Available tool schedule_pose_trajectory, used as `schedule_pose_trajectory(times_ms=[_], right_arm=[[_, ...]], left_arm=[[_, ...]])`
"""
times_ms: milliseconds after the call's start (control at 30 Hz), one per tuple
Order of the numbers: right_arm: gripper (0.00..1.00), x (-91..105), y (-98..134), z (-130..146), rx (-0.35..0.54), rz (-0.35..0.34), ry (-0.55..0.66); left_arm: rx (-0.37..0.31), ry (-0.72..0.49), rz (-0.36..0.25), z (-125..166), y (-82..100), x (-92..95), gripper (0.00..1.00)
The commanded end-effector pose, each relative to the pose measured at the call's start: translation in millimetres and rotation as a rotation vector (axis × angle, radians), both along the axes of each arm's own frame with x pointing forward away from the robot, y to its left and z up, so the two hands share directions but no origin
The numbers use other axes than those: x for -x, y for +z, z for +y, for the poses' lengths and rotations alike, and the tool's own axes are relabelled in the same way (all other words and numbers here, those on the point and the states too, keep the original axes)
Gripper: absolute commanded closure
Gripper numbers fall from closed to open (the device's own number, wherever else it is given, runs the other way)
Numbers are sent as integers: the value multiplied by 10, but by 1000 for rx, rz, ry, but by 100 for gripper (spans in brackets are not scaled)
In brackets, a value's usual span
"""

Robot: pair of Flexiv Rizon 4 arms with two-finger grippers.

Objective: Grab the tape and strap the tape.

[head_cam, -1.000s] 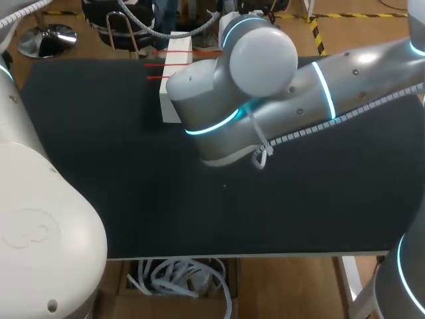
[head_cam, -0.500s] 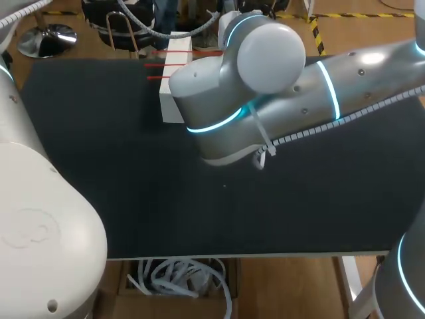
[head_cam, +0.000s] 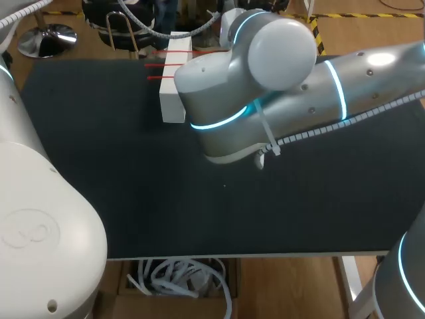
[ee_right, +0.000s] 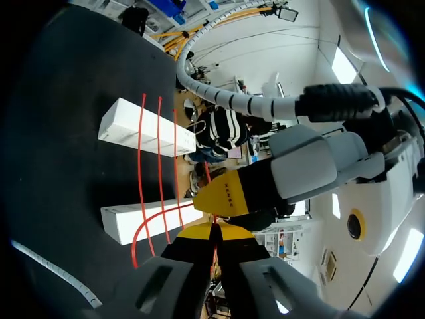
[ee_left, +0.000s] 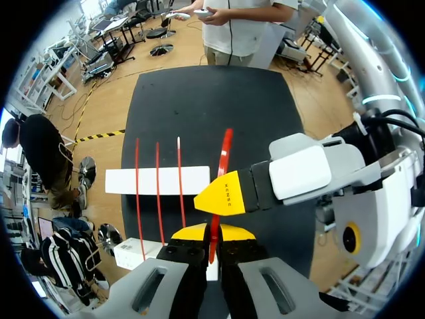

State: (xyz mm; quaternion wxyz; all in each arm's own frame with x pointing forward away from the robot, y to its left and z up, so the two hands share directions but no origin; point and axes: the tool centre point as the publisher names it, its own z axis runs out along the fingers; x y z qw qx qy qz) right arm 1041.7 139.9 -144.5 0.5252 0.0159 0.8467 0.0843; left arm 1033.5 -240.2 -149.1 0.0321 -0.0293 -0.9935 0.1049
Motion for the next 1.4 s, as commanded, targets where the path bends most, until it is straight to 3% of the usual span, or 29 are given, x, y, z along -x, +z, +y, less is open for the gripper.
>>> schedule_pose_trajectory(times_ms=[33, 133, 167, 267, 300, 333, 633, 933, 1200, 1400], right_arm=[[100, -5, 31, -44, 1, 10, 5], [100, -15, 29, -59, 4, 12, 2], [96, -17, 29, -66, 5, 14, 1], [40, -17, 26, -94, 8, 17, -4], [4, -15, 23, -104, 10, 19, -4], [0, -12, 22, -120, 13, 22, -5], [0, 64, 31, -321, -5, 59, -9], [0, 178, 139, -787, -62, 149, 8], [0, 70, 14, -1388, 30, 211, 68], [0, -98, -87, -1728, 55, 185, 115]], left_arm=[[-4, 1, 0, -2, 9, -2, 100], [-4, 1, 0, -2, 9, -2, 100], [-4, 1, 0, -2, 9, -2, 100], [-4, 1, 0, -2, 9, -2, 100], [-4, 1, 0, -2, 9, -2, 100], [-4, 1, 0, -2, 9, -2, 100], [-4, 1, 0, -2, 9, -2, 100], [-4, 1, 0, -2, 9, -2, 100], [-4, 1, 0, -2, 9, -2, 100], [-4, 1, 0, -2, 9, -2, 100]])
